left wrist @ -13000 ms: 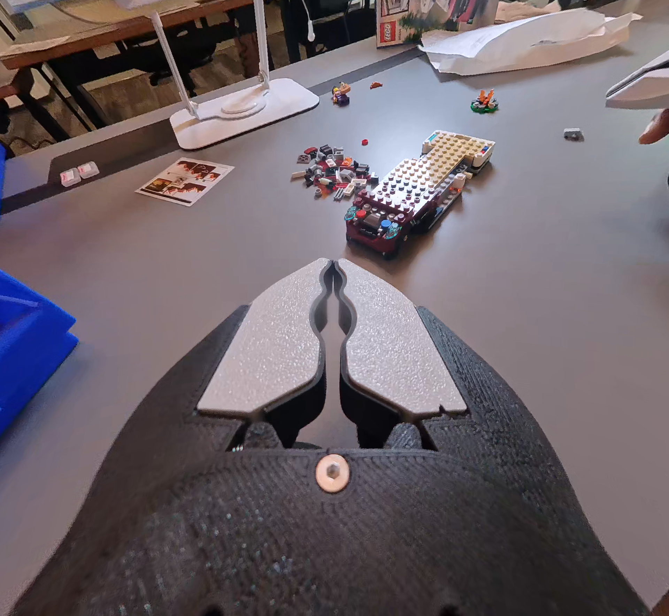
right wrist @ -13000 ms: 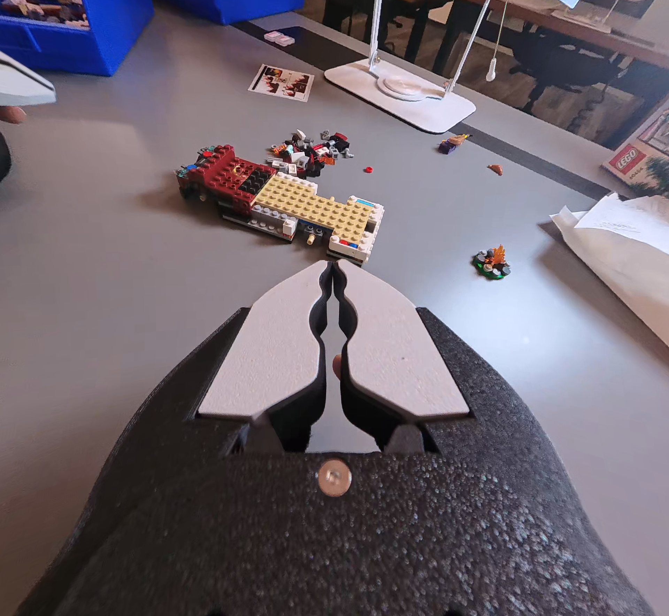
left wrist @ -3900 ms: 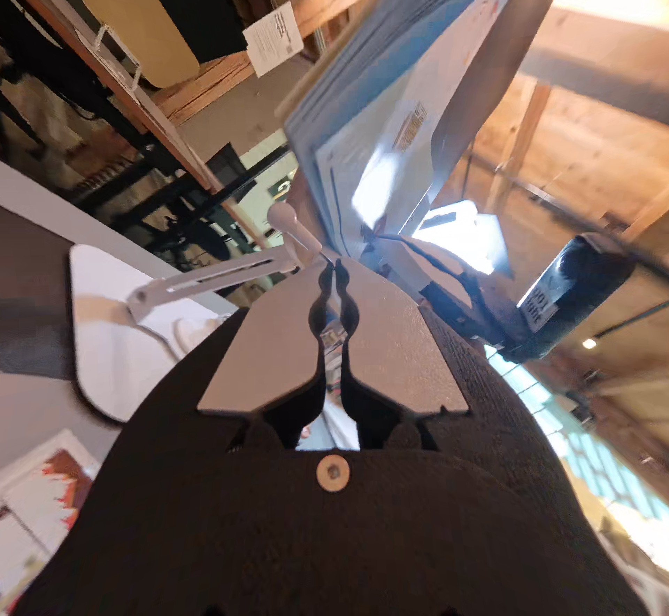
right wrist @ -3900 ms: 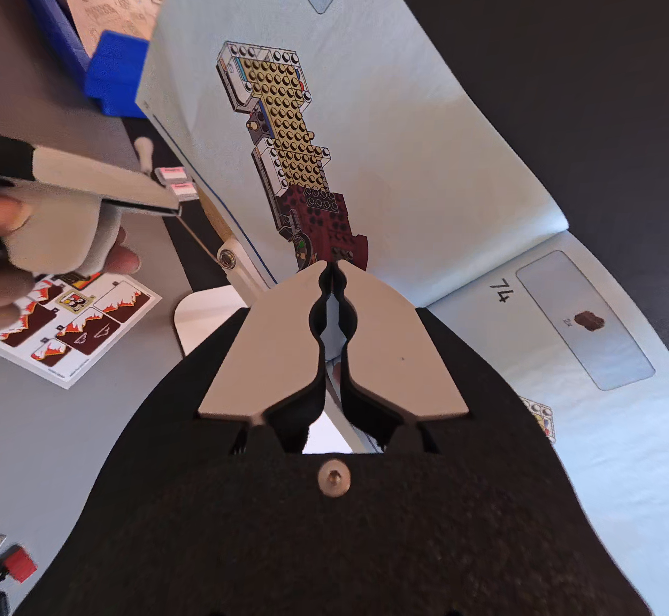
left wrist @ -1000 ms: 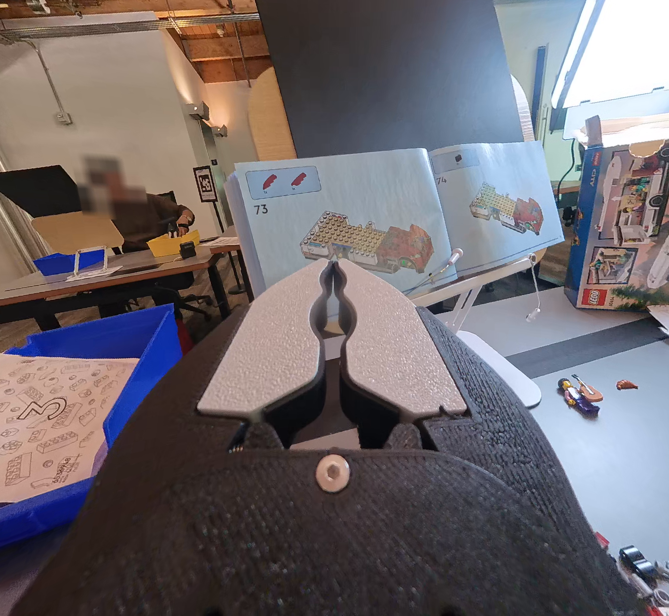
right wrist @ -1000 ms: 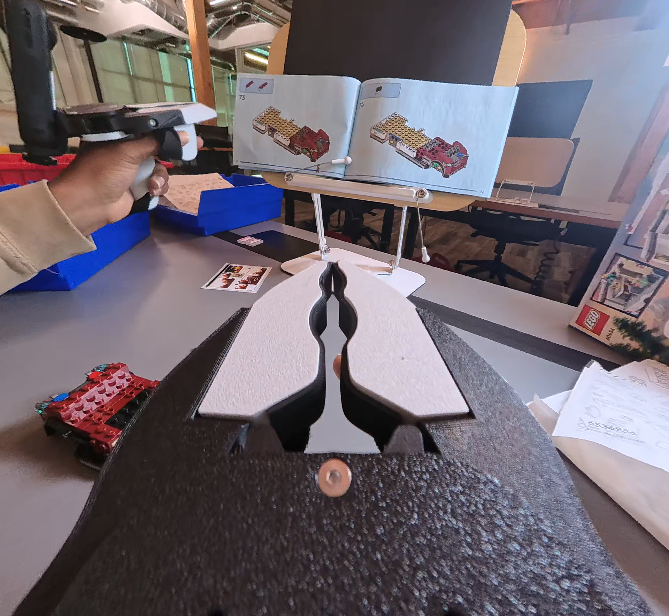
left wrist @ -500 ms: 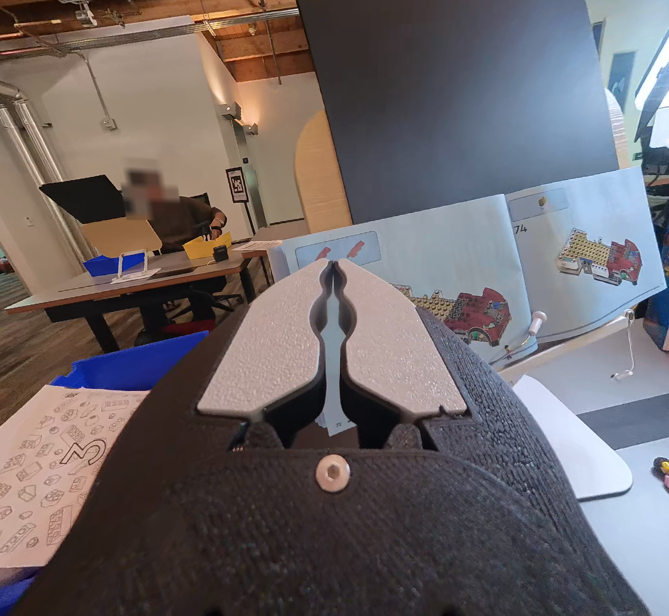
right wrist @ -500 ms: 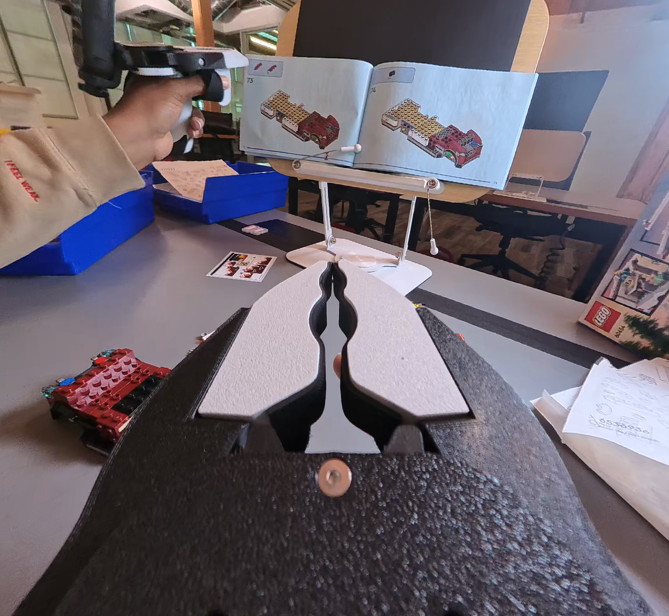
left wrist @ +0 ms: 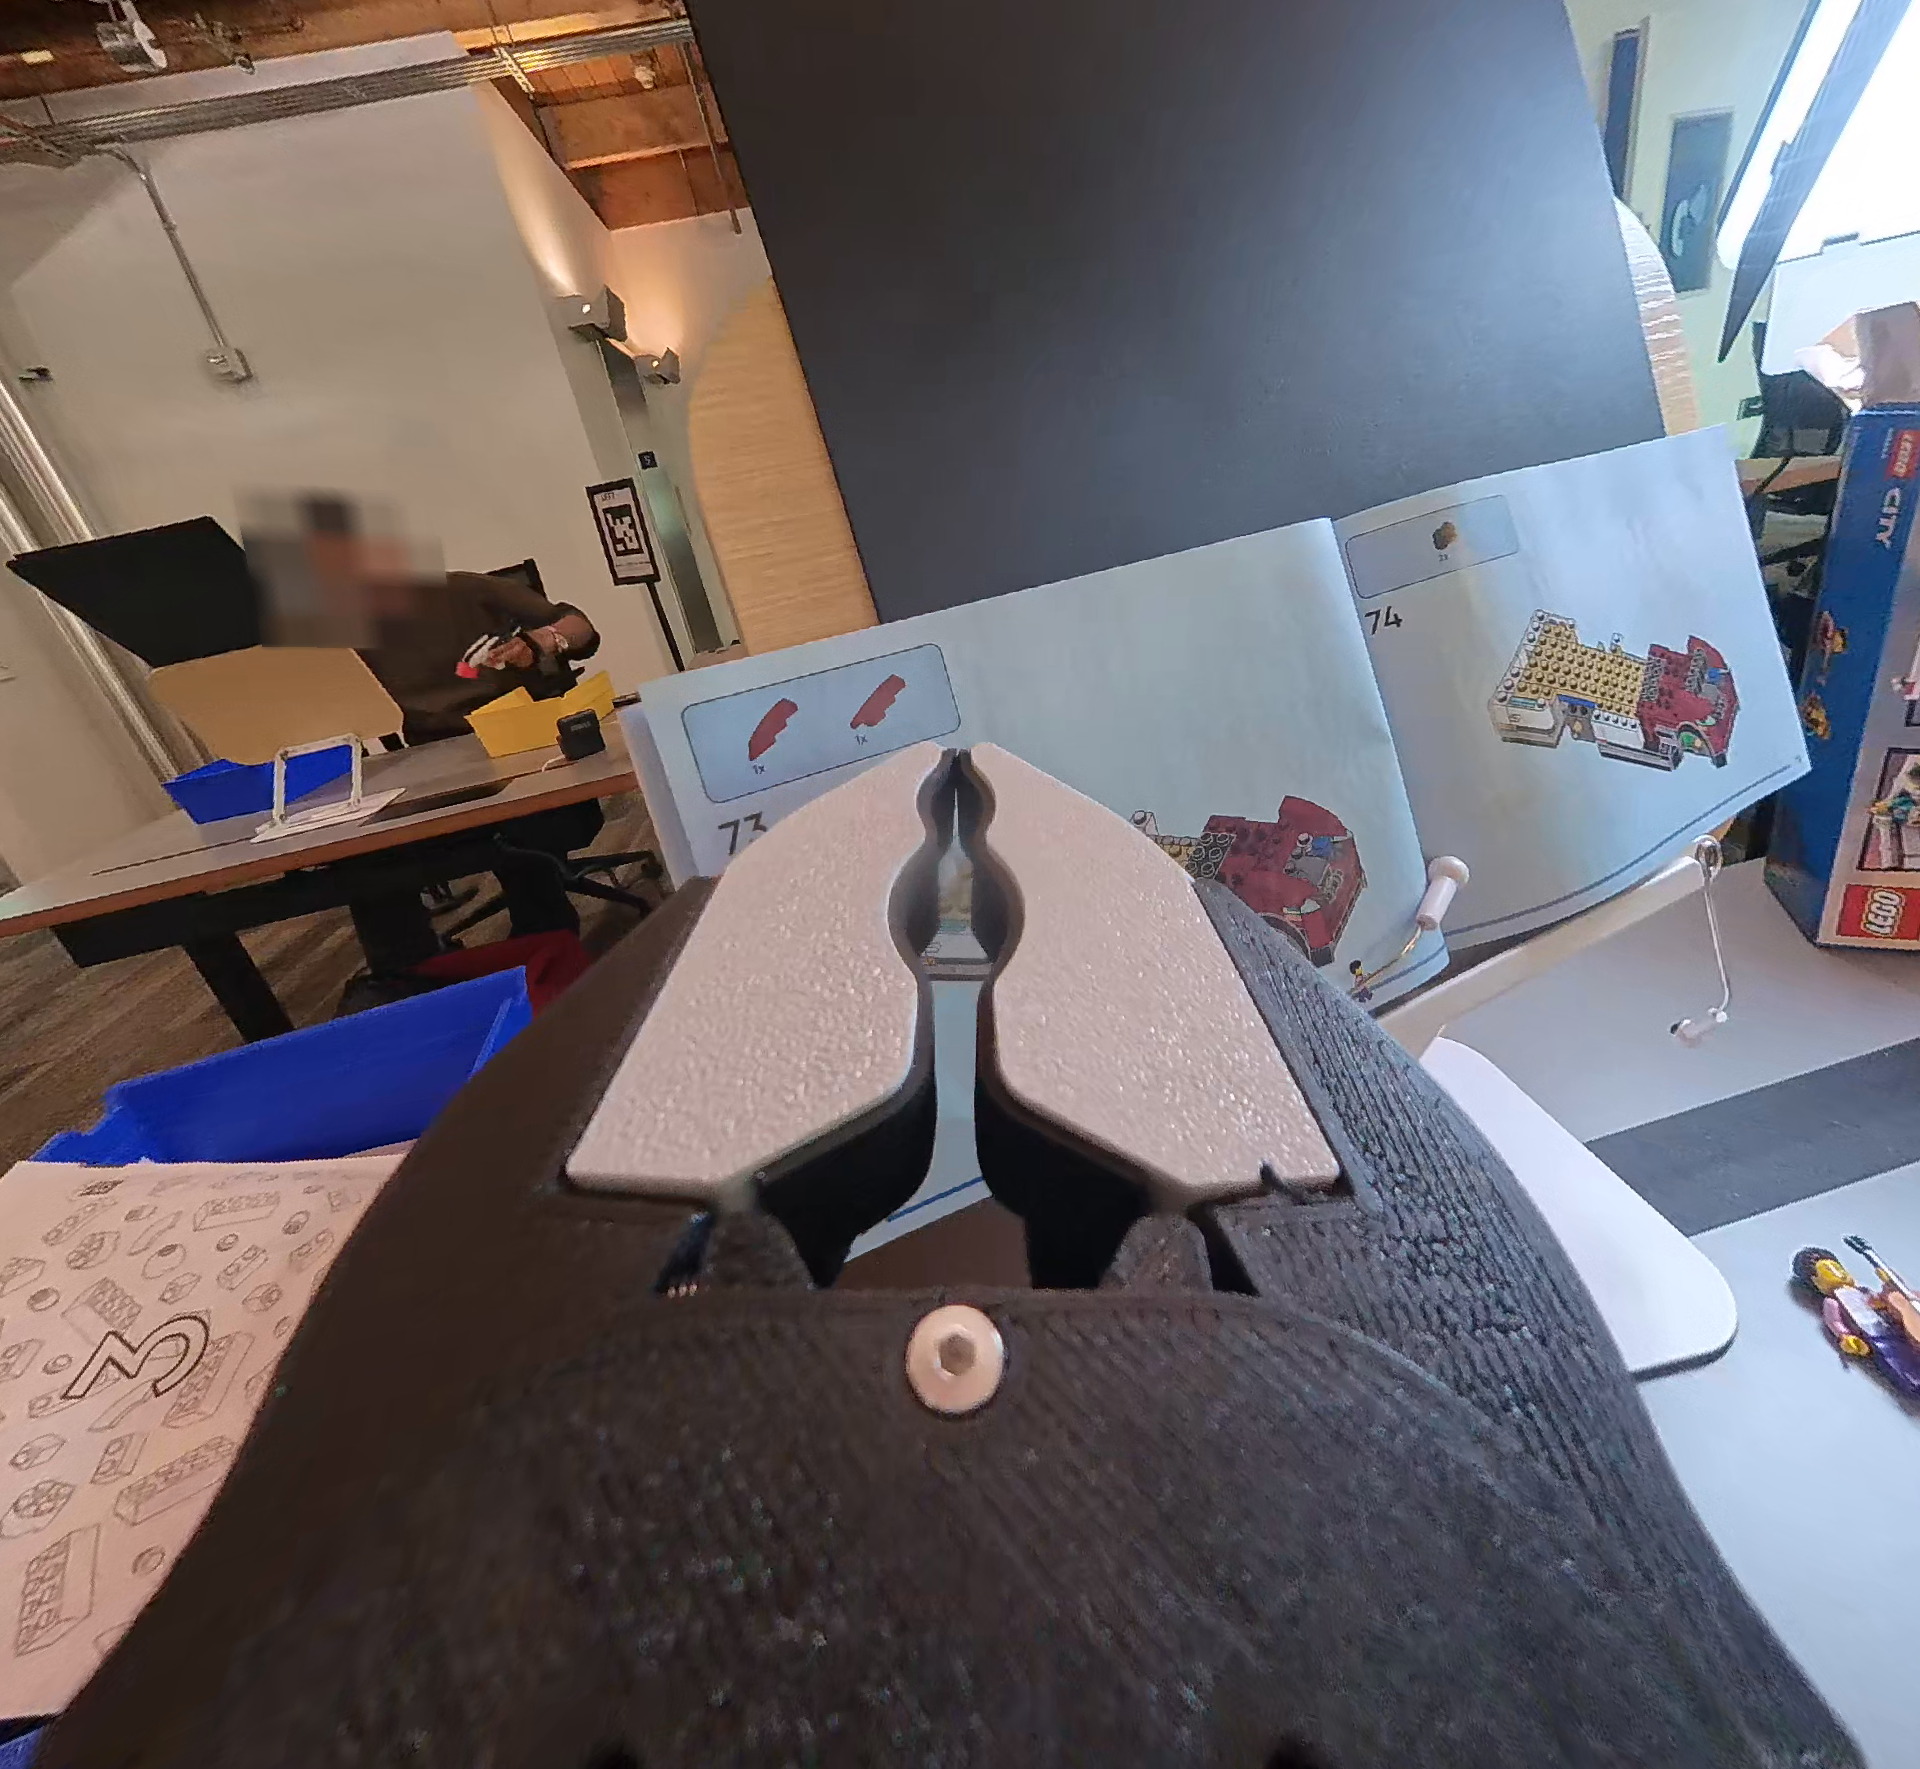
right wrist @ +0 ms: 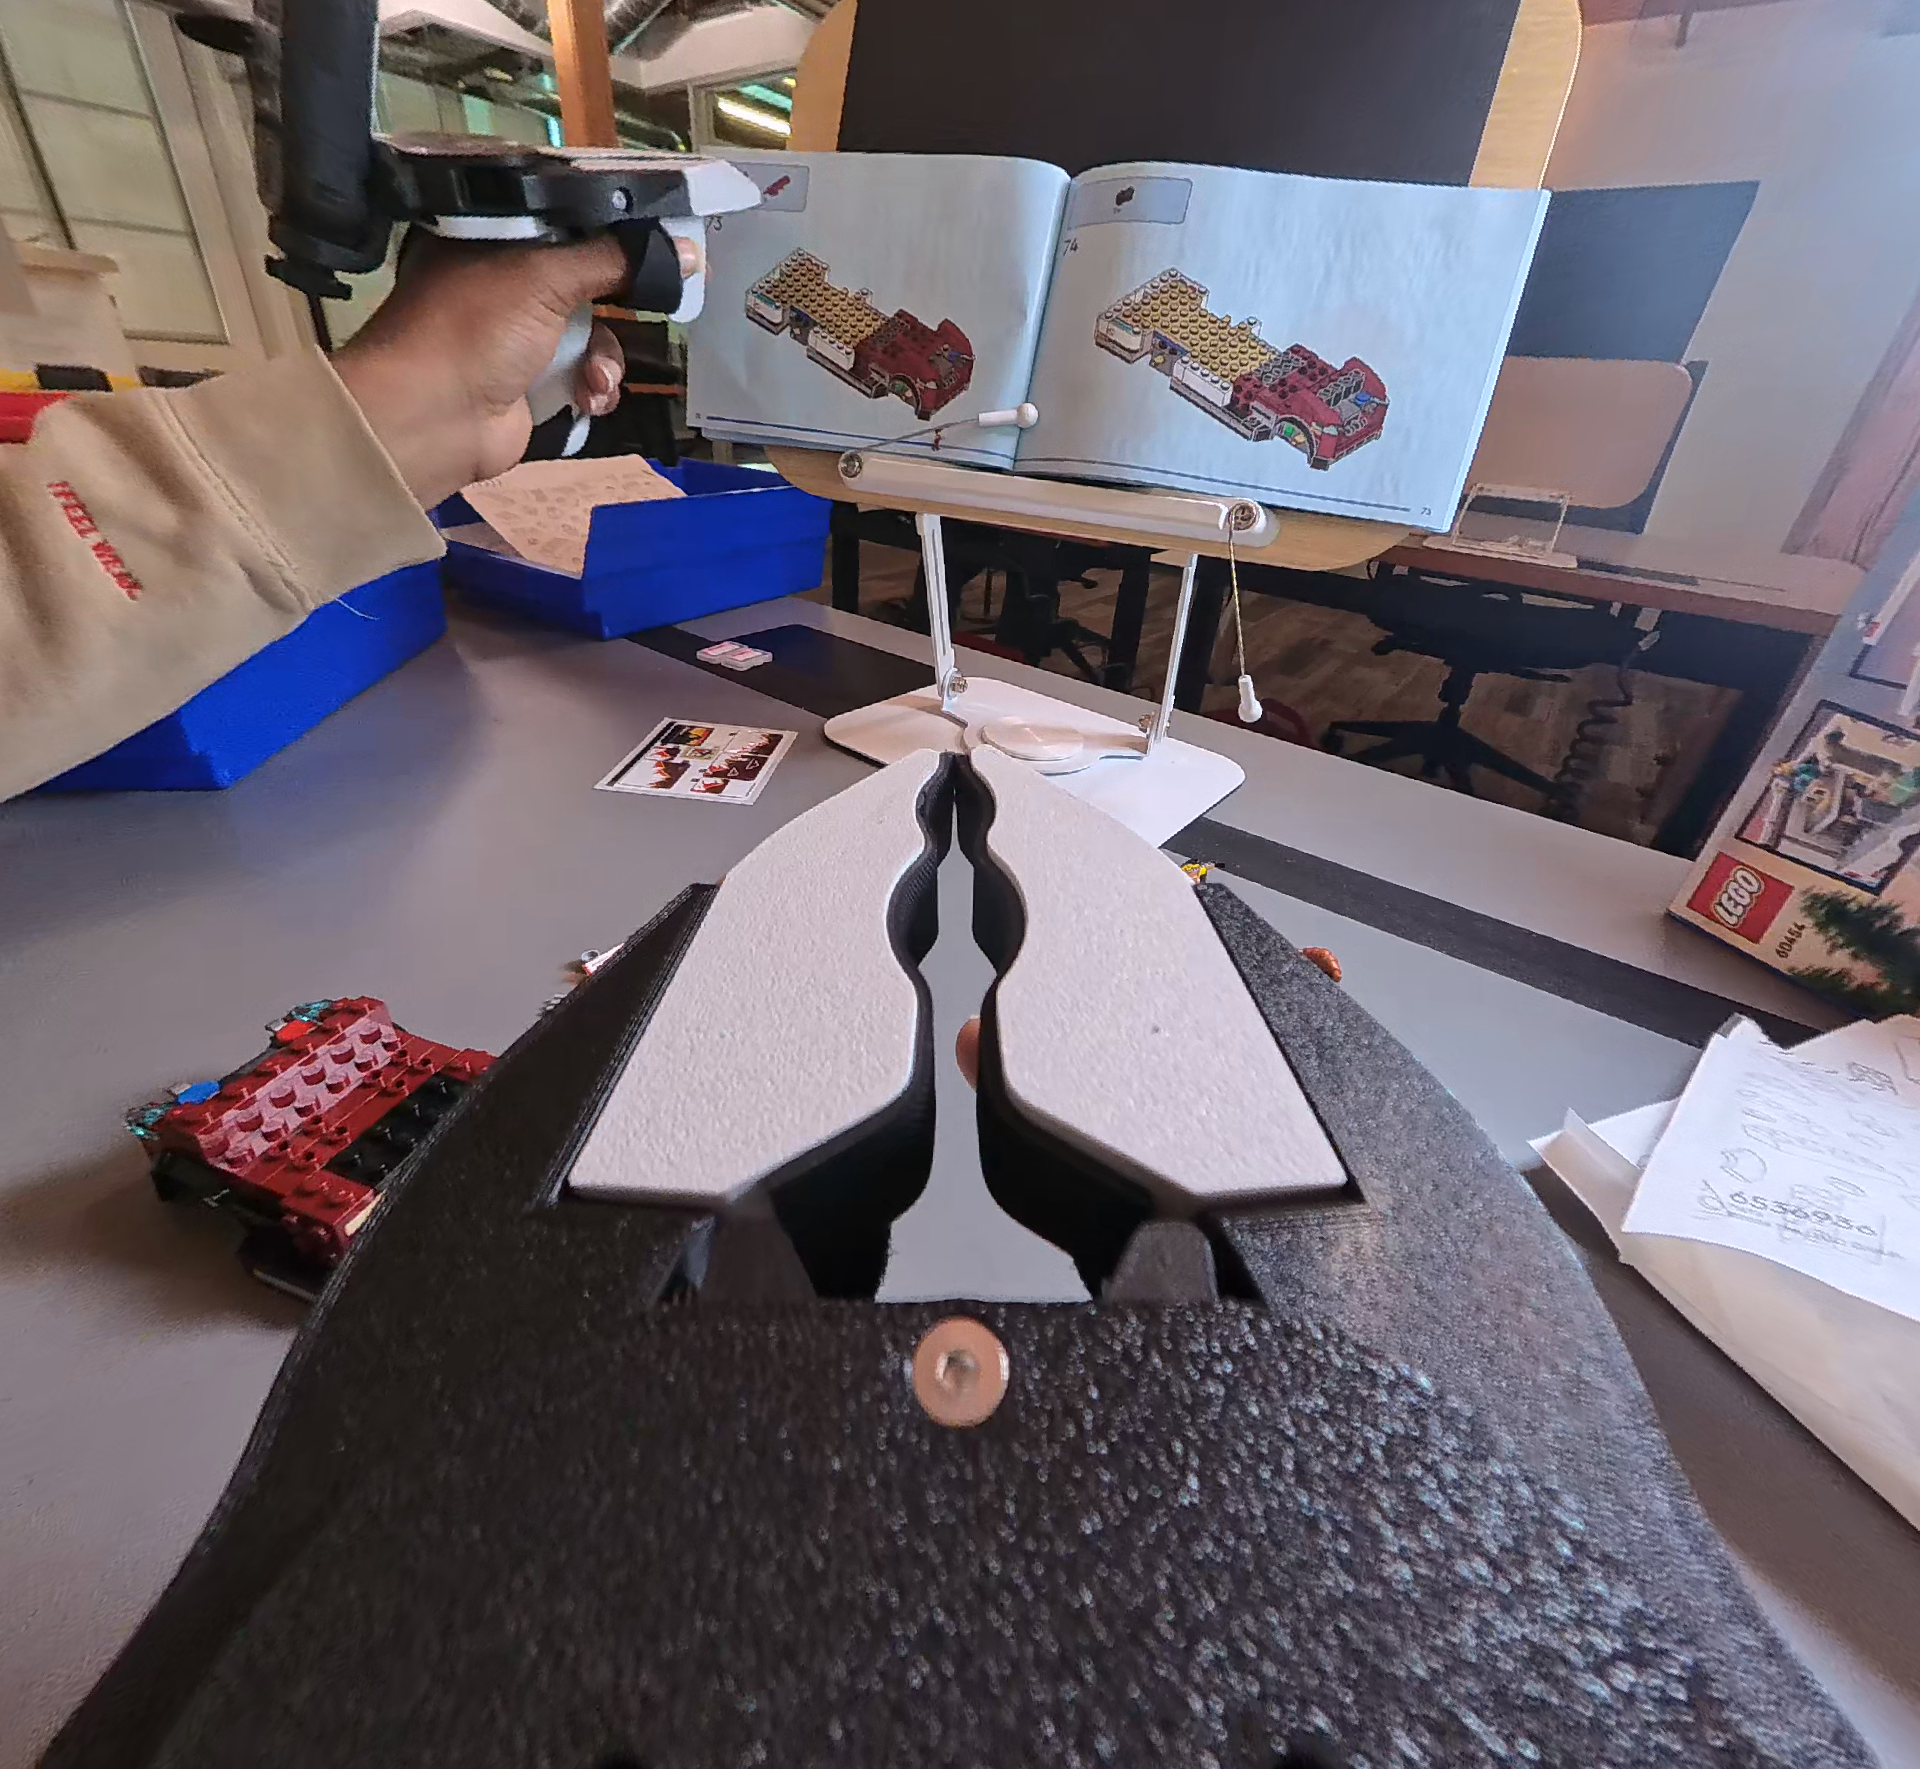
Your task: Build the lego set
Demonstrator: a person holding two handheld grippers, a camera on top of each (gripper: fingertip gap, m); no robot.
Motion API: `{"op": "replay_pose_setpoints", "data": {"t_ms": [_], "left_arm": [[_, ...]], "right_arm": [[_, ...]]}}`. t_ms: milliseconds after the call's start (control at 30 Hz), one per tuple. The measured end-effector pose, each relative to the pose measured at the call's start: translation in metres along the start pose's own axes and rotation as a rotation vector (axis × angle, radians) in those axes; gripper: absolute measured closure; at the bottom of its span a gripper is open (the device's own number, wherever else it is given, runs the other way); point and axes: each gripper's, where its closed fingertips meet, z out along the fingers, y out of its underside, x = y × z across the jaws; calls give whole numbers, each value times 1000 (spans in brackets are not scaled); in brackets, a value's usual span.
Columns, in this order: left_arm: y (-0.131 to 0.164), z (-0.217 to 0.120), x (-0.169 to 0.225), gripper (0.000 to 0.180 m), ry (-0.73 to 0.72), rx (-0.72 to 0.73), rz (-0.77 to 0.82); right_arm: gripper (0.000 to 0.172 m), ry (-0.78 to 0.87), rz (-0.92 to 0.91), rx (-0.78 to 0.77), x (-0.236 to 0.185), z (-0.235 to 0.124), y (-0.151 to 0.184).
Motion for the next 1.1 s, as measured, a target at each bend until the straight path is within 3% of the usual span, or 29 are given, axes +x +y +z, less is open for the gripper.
{"op": "replay_pose_setpoints", "data": {"t_ms": [467, 767, 967, 1100], "left_arm": [[-6, -39, 13, 180, 66, 15, -8], [12, -140, 53, 180, 253, -54, -48], [57, -224, 81, 180, 287, -136, -105], [80, -244, 87, 180, 298, -166, -115]], "right_arm": [[171, 1, -9, 4, -2, 0, -1], [171, 1, -9, 26, -4, -2, -6], [171, 30, -28, 58, -2, -5, -12], [170, 39, -33, 52, -2, -4, -8]]}}
